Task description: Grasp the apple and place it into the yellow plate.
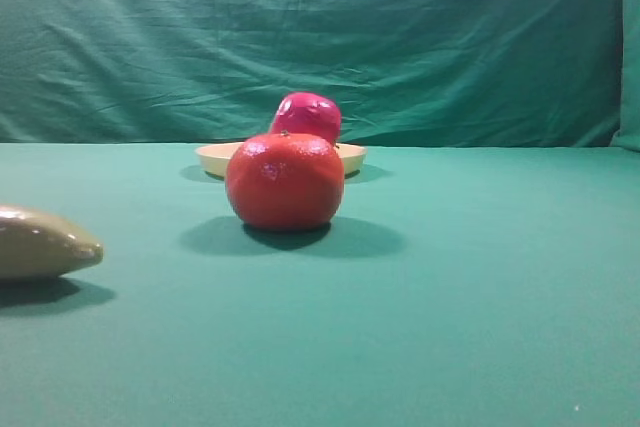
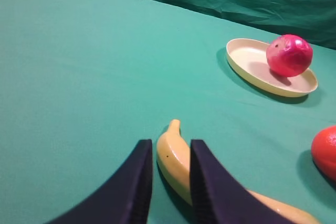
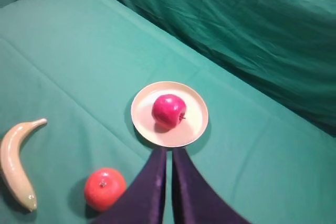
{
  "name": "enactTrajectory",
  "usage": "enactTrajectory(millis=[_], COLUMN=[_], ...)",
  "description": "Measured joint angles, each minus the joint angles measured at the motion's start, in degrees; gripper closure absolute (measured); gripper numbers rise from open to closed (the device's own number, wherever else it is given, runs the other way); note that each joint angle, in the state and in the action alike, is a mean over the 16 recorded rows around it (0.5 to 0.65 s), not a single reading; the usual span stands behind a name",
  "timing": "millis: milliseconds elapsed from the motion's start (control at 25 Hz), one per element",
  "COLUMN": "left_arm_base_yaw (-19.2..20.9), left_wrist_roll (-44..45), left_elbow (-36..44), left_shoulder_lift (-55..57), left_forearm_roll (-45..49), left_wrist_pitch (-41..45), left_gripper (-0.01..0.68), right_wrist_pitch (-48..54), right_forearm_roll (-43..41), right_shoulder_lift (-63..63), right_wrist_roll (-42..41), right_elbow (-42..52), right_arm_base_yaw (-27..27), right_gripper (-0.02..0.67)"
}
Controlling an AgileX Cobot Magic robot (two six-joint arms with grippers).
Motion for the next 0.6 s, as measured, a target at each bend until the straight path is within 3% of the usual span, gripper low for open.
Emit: enactTrajectory(millis=[360,600], left_arm_base_yaw=[0.0,0.0], left_wrist_roll=[0.0,0.0], left_elbow=[0.0,0.0], left_shoulder_lift=[0.0,0.0], left_forearm_roll=[0.0,0.0], left_wrist_pitch=[0.0,0.0], left_gripper=[0.516,0.516], right_wrist_pitch=[-7.53,-7.35], right_forearm_roll=[-0.81,-1.34], right_shoulder_lift=[-27.94,-42.12], right_wrist_roll=[2.21,2.52], right_elbow=[24.73,35.74], right_arm_base_yaw=[0.0,0.0], right_gripper=[0.649,0.649])
